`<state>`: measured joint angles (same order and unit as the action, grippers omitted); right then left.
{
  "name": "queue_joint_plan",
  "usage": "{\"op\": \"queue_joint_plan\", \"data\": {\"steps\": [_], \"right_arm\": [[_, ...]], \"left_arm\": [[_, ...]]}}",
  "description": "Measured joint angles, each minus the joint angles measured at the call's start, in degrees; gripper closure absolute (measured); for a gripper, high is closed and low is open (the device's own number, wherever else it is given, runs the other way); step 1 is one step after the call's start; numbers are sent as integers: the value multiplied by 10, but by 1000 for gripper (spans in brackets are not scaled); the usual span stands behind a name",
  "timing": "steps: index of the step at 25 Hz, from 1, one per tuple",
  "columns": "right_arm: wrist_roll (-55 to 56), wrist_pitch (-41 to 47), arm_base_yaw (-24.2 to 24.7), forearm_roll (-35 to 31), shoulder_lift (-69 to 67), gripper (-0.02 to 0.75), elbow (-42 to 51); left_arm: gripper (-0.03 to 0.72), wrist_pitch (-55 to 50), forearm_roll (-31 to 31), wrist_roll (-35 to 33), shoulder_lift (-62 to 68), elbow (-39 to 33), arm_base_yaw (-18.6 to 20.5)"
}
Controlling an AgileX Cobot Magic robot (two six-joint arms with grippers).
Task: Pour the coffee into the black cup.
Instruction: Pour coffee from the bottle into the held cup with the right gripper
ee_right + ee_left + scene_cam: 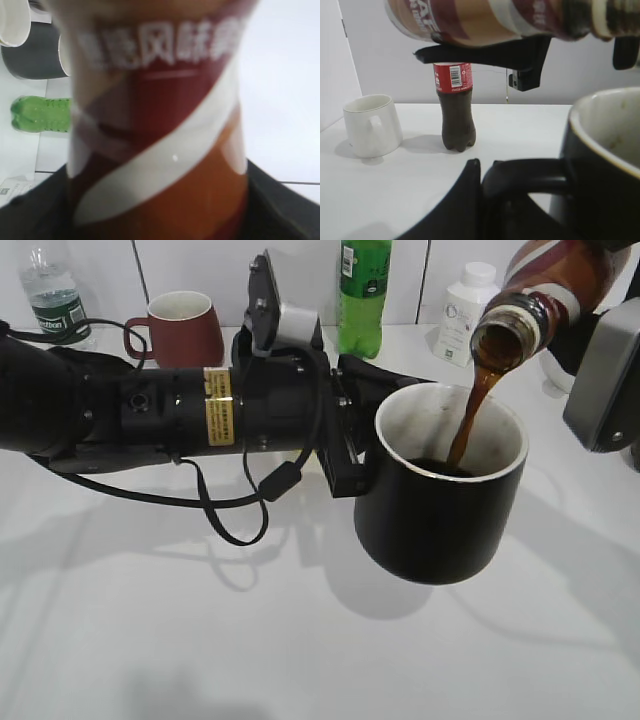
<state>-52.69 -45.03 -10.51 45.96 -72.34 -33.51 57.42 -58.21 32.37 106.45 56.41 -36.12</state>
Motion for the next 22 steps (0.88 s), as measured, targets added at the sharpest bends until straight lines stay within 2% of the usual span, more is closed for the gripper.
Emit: {"op": "queue_joint_plan", "data": {"steps": [22], "right_arm": [[-22, -1, 0, -1, 0, 211, -2]], "left_arm": [[655, 0, -4, 0, 0, 0, 0]]}}
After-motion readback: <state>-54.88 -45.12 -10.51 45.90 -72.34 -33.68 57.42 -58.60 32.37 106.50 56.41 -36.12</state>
